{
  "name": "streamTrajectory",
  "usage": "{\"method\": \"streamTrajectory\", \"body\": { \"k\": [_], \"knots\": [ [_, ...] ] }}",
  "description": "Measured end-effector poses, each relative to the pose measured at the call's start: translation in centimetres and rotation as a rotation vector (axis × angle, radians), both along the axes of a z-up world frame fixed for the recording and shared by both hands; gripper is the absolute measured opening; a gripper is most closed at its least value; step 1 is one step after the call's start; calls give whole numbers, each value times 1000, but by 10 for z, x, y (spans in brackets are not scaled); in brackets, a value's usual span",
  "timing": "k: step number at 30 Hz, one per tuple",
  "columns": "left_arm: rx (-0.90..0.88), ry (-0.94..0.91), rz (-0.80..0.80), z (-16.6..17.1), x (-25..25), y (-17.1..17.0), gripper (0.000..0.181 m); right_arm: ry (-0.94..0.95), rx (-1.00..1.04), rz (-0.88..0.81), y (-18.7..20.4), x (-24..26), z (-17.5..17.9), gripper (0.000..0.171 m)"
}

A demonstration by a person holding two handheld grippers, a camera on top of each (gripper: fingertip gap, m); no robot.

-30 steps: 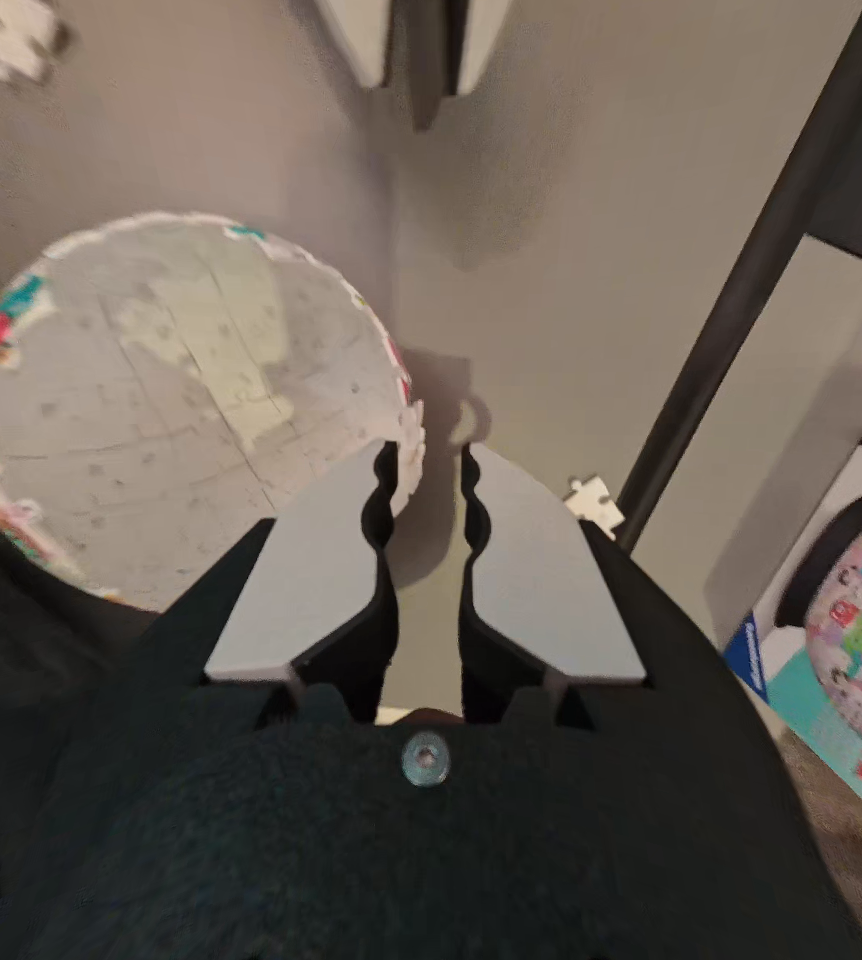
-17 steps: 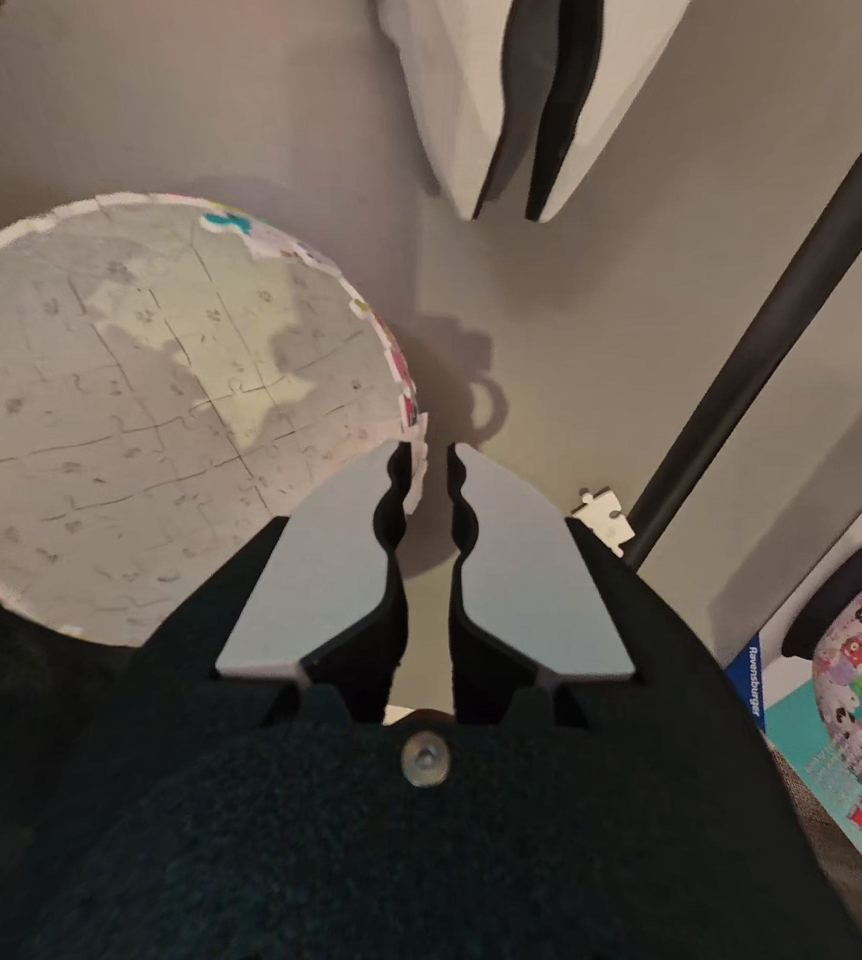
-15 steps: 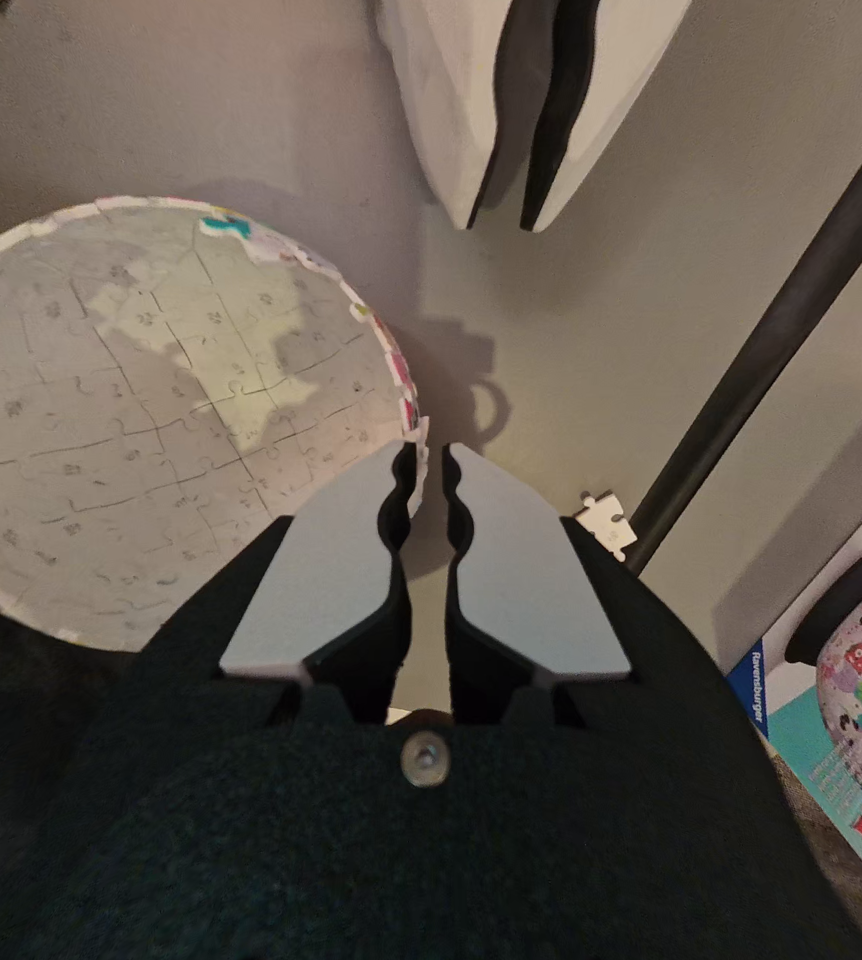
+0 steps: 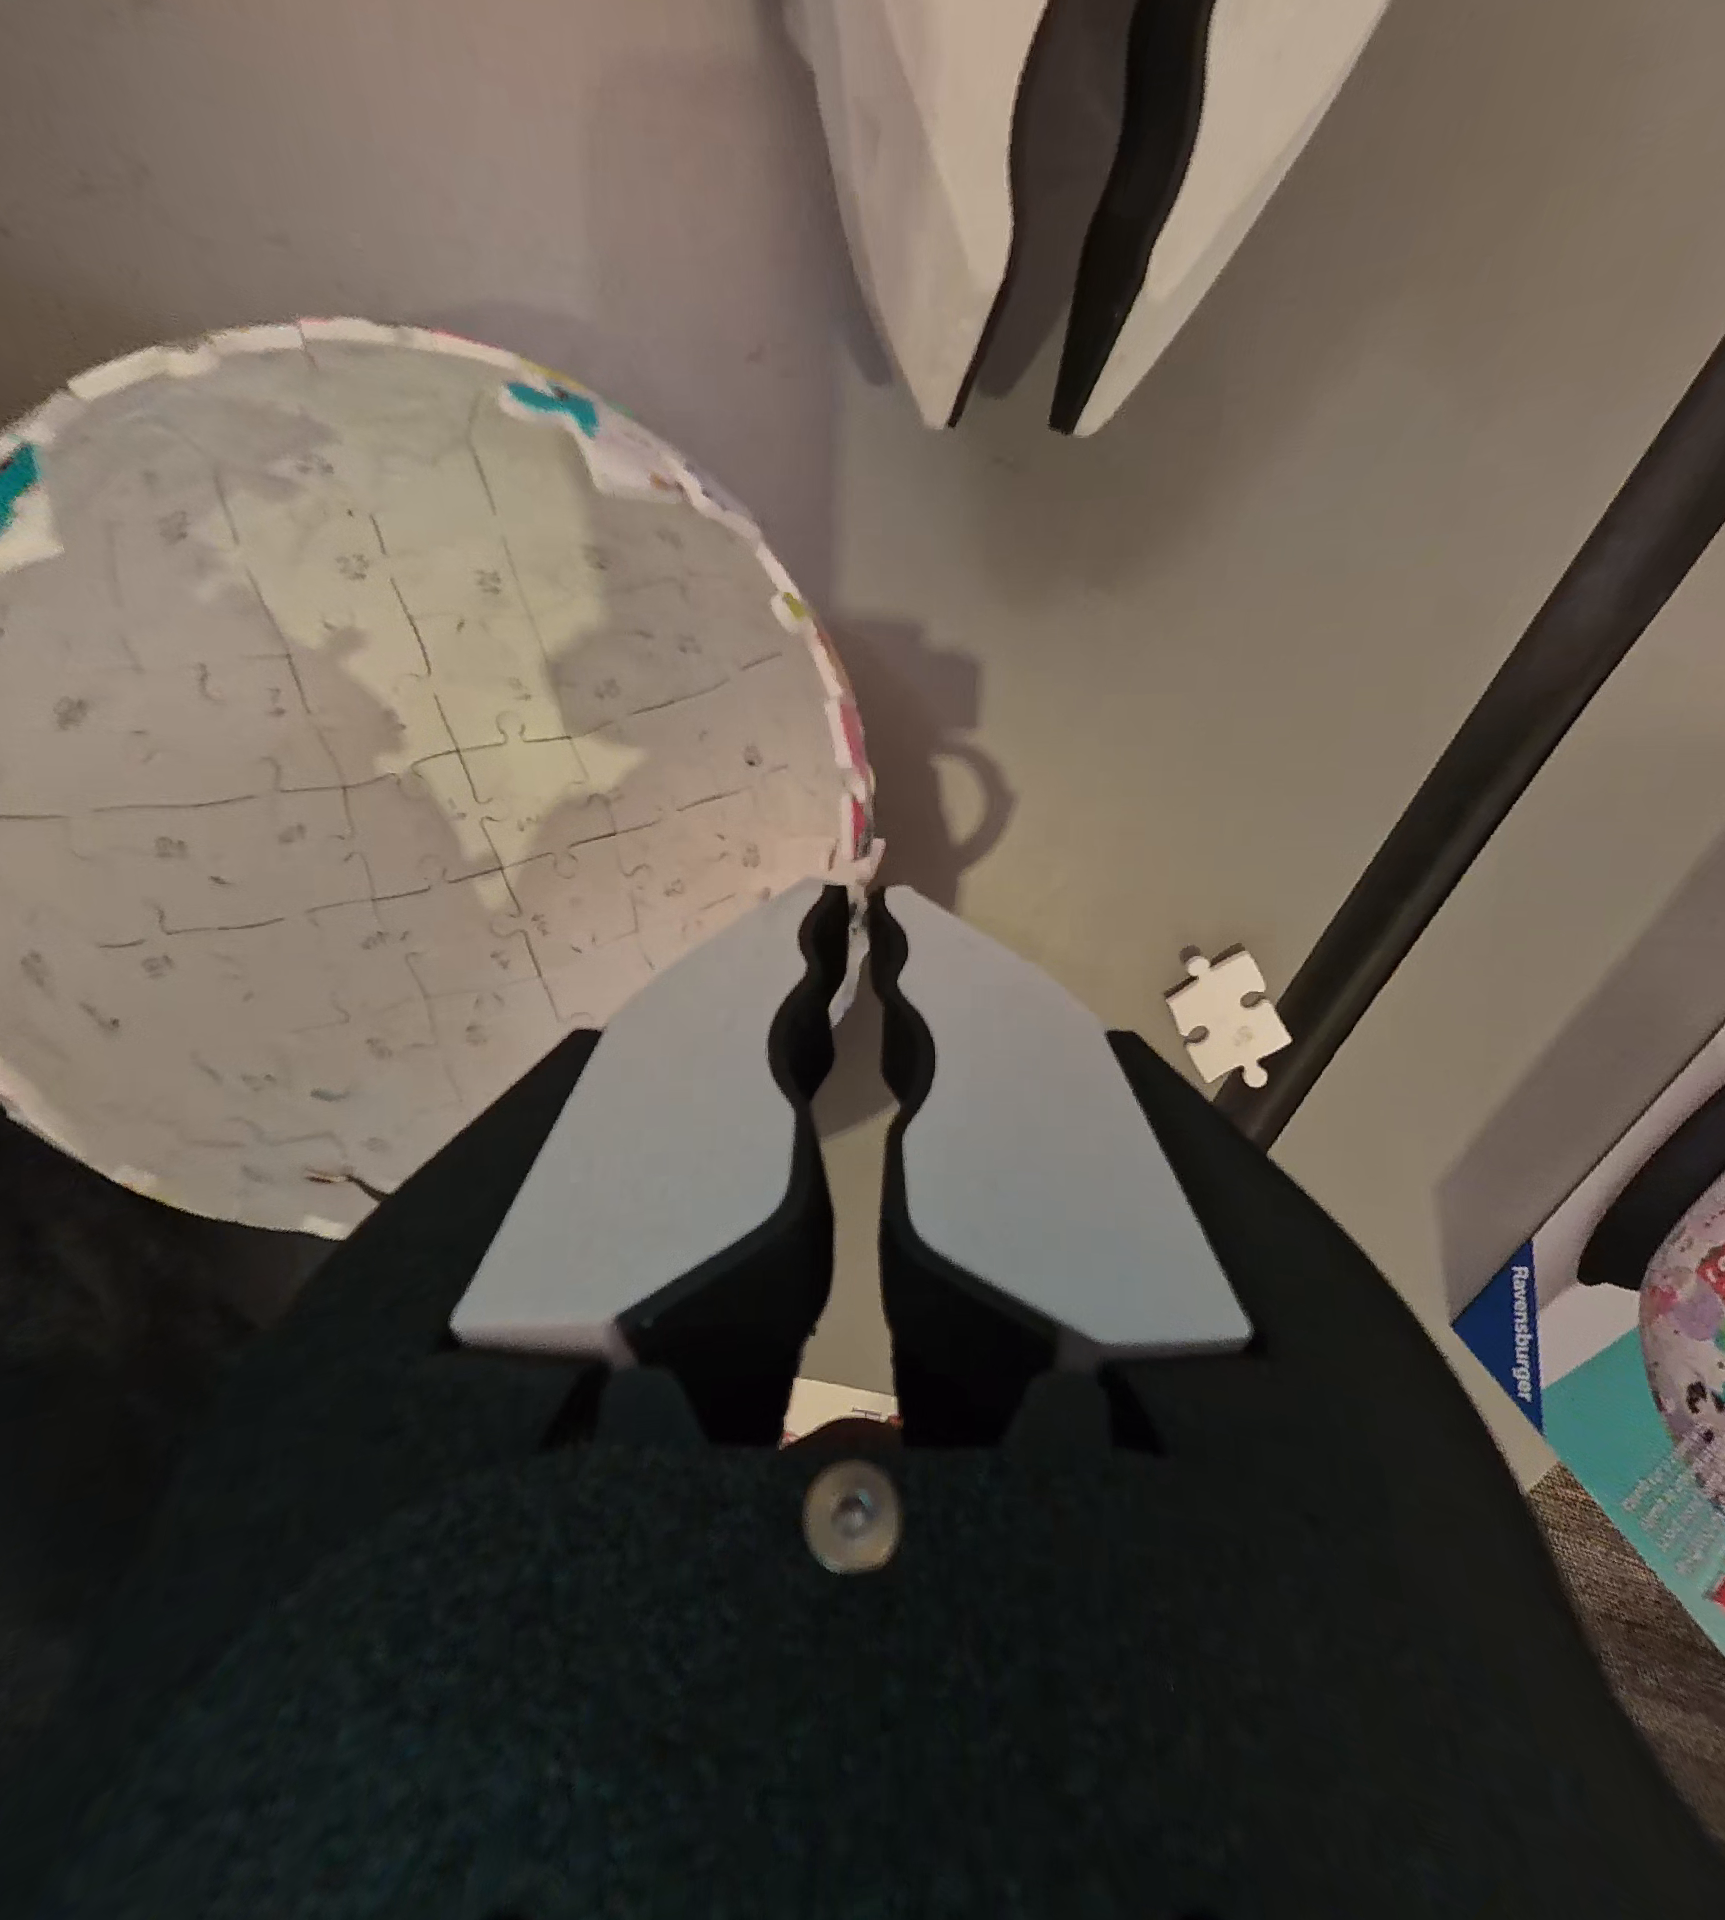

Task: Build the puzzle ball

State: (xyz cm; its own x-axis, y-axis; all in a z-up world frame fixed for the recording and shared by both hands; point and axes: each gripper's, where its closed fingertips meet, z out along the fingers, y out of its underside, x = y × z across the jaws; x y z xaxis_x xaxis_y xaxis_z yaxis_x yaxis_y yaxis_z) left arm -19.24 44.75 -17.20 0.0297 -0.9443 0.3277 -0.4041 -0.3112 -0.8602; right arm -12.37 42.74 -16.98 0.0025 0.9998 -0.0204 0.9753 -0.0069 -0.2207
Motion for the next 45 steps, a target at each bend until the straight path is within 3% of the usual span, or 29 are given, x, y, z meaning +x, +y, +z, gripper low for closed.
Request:
{"method": "streamTrajectory", "body": {
  "k": [28, 32, 37, 39, 45],
  "knots": [
    [8, 38, -23, -6, 2, -4, 18, 26, 50, -42, 6, 11, 18, 0],
    [7, 23, -21, -4, 1, -5, 19, 162, 137, -52, 5, 9, 53, 3],
    [-15, -34, -11, 4, -1, -1, 19, 511, 270, 3, 3, 2, 122, 3],
    [-14, -81, 23, 11, -3, 7, 20, 580, 304, -7, 8, 0, 133, 6],
    [7, -188, 103, 27, -13, 26, 34, 620, 495, -229, 26, 10, 148, 43]
  ]
}}
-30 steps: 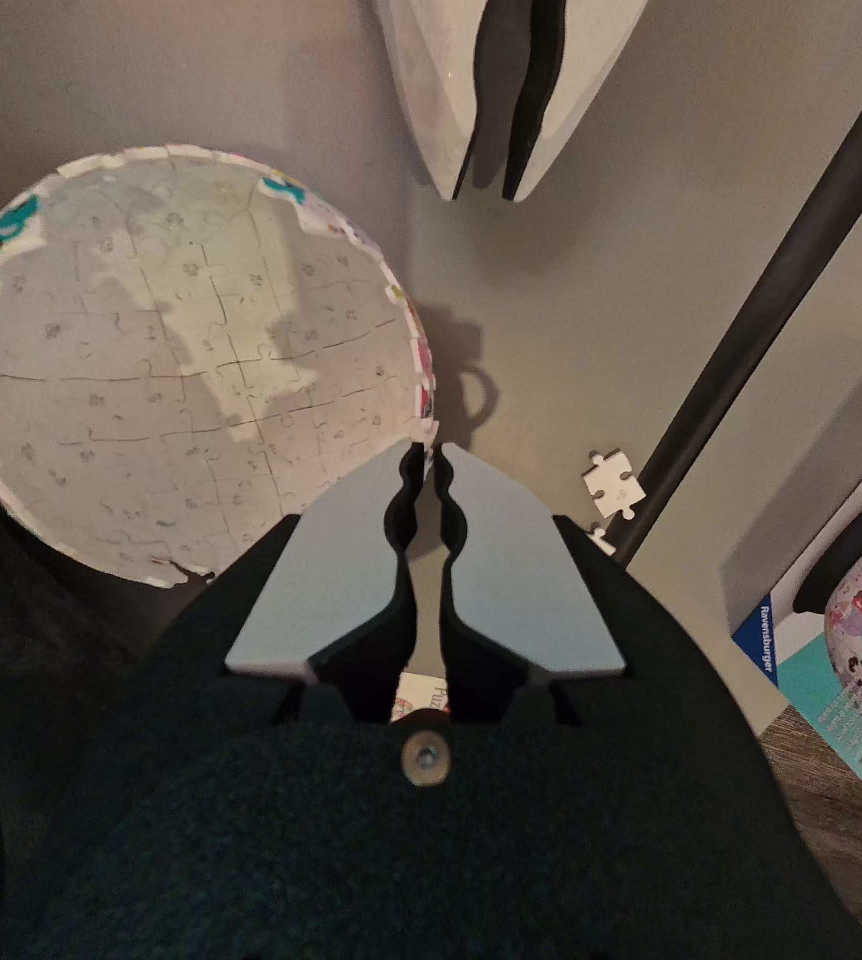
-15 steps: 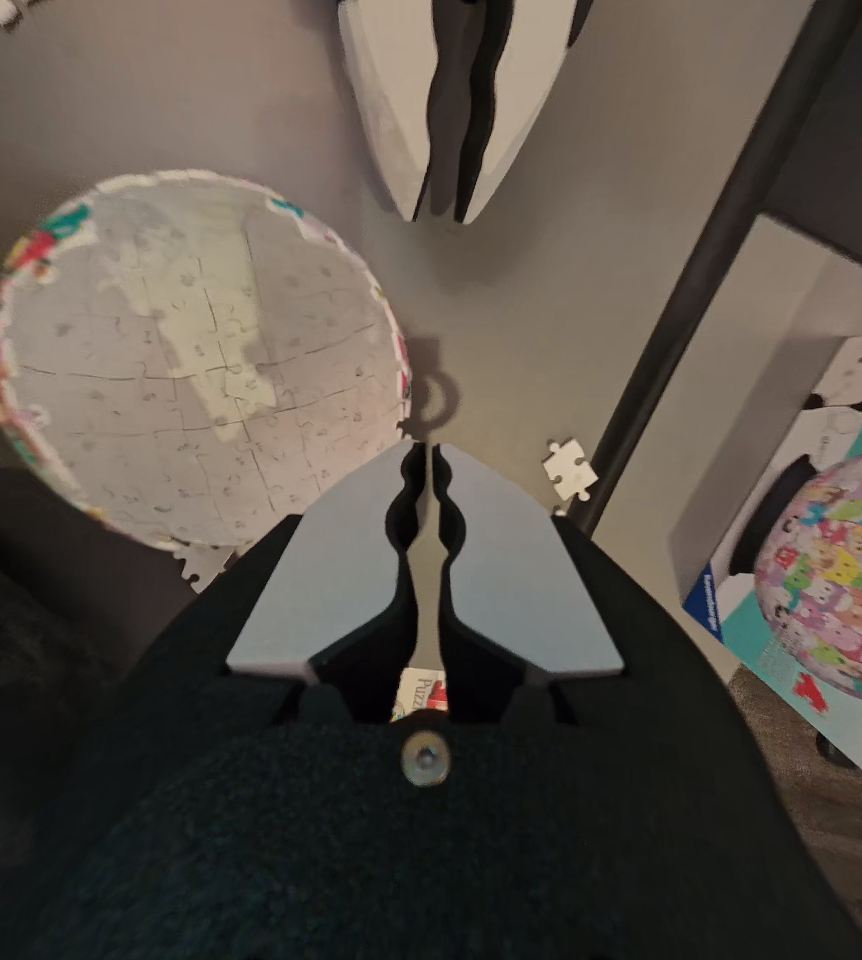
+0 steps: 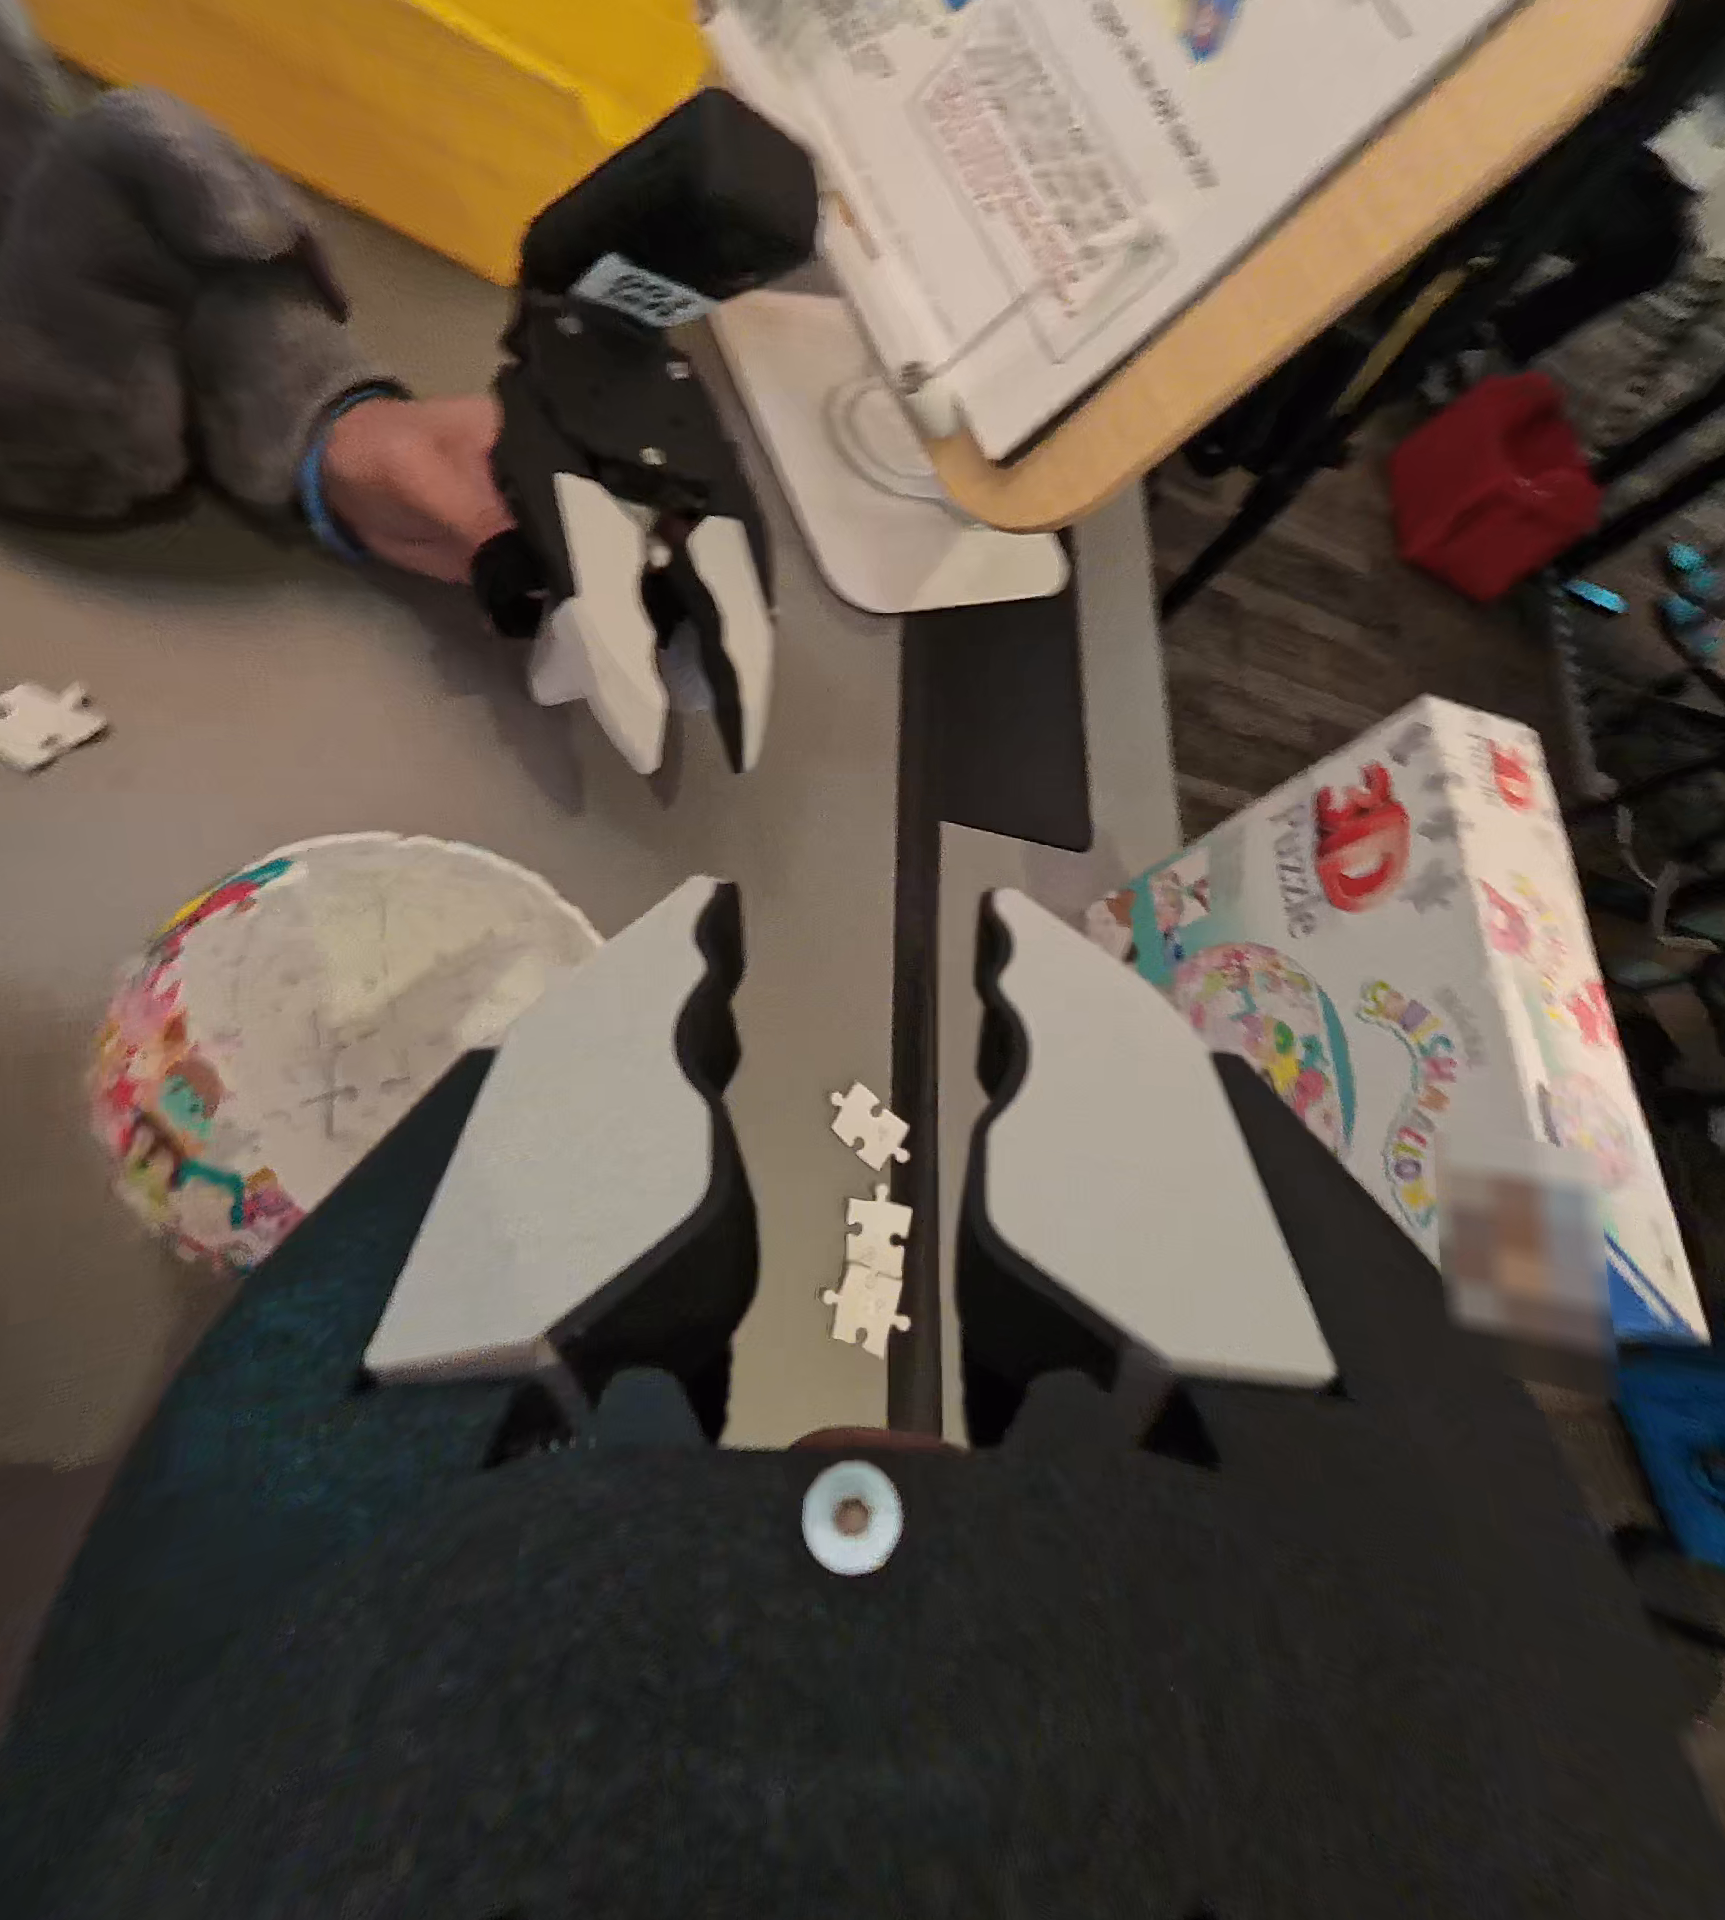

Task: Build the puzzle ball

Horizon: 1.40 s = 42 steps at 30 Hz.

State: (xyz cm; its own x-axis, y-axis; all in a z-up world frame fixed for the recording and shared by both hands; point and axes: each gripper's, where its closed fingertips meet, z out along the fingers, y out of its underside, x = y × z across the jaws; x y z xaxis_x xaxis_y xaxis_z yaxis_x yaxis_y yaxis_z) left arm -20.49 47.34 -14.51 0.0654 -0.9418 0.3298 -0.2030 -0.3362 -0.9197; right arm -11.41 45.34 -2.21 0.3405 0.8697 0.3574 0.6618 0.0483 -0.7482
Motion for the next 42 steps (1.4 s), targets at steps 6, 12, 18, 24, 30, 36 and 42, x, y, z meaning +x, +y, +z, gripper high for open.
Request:
{"method": "streamTrajectory", "body": {
  "k": [6, 12, 18, 24, 30, 36, 42],
  "knots": [
    [65, -66, 82, 11, -13, 8, 52, 343, 55, -402, -5, 48, 3, 52],
    [301, -9, 233, 11, -26, 5, 67, 647, 58, -586, -68, 79, -39, 57],
    [466, -137, 486, 34, -52, 2, 52, 596, 152, -588, -128, 64, -94, 58],
    [463, -103, 530, 32, -55, 5, 49, 598, 317, -634, -136, 75, -92, 53],
    [487, -61, 499, 27, -50, -1, 46, 603, 298, -648, -132, 77, -96, 53],
    [467, -37, 461, 22, -47, -4, 45, 579, 292, -644, -130, 75, -99, 51],
    [434, -22, 440, 19, -45, -3, 45, 600, 283, -645, -130, 77, -98, 49]
  ]
}}
